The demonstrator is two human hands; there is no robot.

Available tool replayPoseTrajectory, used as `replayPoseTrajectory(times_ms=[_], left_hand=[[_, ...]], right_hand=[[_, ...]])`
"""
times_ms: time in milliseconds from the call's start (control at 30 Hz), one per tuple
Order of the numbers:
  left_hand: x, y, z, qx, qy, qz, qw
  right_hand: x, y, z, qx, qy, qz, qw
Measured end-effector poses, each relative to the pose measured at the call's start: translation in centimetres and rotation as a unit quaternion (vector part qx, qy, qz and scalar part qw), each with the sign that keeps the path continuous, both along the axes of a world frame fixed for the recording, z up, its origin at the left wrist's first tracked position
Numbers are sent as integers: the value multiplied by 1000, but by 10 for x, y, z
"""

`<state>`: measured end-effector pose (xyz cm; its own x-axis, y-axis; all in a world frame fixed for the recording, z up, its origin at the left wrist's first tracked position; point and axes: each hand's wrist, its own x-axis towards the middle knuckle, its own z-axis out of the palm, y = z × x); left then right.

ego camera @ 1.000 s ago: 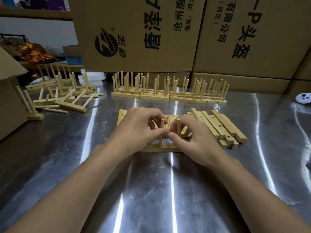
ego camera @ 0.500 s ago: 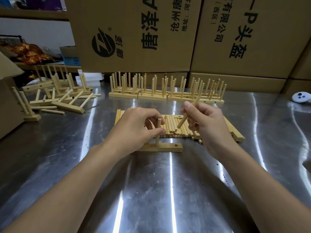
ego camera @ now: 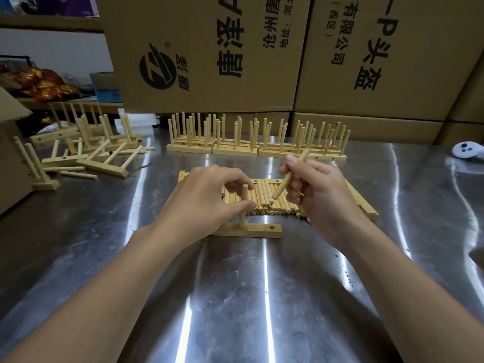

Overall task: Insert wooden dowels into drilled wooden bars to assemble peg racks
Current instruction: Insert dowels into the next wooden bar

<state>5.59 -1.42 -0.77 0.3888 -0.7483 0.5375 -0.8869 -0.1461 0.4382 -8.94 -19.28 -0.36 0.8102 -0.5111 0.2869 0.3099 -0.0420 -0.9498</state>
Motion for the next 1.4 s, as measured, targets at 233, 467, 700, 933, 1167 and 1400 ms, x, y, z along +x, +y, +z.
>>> replayPoseTrajectory(times_ms=[233, 467, 700, 933, 1167, 1400], left_hand=[[-10, 0, 9, -54, -112, -17, 992], [-16, -4, 8, -118, -89, -40, 988], [-15, -3, 8, -128, -71, -63, 987], [-15, -2, 10, -162, 3, -32, 986], [-8, 5, 19, -116, 73, -27, 990], [40, 39, 36, 78, 183, -37, 979]], right_hand=[[0, 9, 5, 18, -23, 43, 999], [-1, 13, 9, 8, -32, 53, 998], [0, 10, 6, 18, -33, 40, 998], [-3, -1, 4, -8, -24, 75, 997], [-8, -6, 1, -104, 118, 137, 978], [-4, -2, -1, -91, 116, 45, 988]])
